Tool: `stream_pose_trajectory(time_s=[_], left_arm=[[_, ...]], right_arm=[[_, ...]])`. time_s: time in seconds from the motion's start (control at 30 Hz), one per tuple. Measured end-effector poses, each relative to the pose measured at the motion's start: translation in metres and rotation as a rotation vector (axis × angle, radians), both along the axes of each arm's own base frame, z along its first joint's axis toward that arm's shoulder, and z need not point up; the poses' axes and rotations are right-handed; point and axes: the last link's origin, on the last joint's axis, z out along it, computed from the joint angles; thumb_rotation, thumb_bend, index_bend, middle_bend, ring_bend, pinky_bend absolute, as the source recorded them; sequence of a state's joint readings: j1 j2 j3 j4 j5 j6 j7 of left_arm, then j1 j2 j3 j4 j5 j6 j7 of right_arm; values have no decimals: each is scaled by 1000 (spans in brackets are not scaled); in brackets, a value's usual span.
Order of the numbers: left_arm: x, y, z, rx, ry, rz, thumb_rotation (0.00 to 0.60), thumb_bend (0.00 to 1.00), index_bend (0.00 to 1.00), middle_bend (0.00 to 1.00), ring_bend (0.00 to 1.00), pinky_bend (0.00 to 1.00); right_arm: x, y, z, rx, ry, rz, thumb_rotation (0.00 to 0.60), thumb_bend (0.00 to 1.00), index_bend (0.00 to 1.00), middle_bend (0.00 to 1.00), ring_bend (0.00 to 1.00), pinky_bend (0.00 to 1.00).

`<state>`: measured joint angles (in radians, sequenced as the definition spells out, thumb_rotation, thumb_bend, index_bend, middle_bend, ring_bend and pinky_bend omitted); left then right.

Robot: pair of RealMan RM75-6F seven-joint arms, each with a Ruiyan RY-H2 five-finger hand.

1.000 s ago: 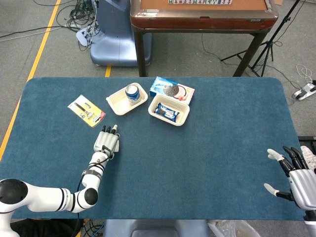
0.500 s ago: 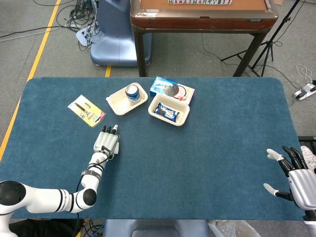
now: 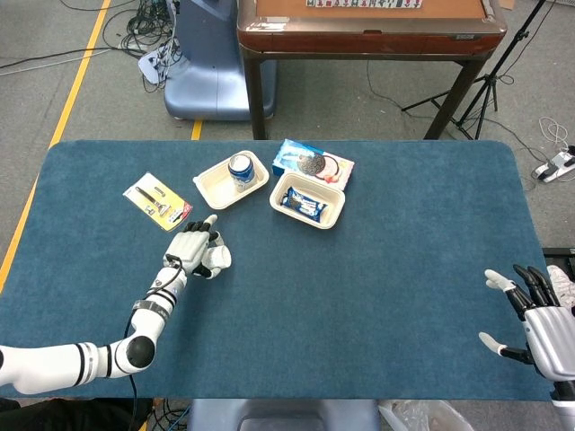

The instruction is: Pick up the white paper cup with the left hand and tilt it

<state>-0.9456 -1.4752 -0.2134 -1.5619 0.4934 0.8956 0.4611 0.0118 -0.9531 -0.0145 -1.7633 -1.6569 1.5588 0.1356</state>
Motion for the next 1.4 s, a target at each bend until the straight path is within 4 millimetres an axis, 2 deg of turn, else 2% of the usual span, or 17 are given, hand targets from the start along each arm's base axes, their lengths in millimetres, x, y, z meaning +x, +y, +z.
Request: stream_pose_trajectory(time_s=[0.17,0.53,0.93,1.0,1.1,1.2,1.4], left_arm=[[-5,1,4,-34,-181,27,600,229,372,0,0,0],[-34,3,2,-108,-409,94,600,229,351,0,0,0],[-71,-3,1,-137,-400,74,600,228,260,0,0,0],[-77,-5,2,-143,-388,74,600,229,223,0,0,0],[-85,-8,7,-144,-361,65,600,229,99,0,0,0],[-88,-9,17,-133,-363,58,600,229,6,0,0,0],[-82,-15,36,-124,-375,22,600,229,0,0,0,0]], right_arm=[[-1,2,1,-5,3,-3,600,111,176,286,52,0],[0,2,2,-9,6,-8,600,111,175,286,52,0],[2,2,1,-7,12,-8,600,111,176,286,52,0],[2,2,2,-8,12,-7,600,110,176,286,52,0],[2,2,2,-9,11,-4,600,111,176,286,52,0],[3,2,2,-9,11,-2,600,111,176,286,52,0],[2,0,1,-5,8,1,600,111,176,286,52,0]])
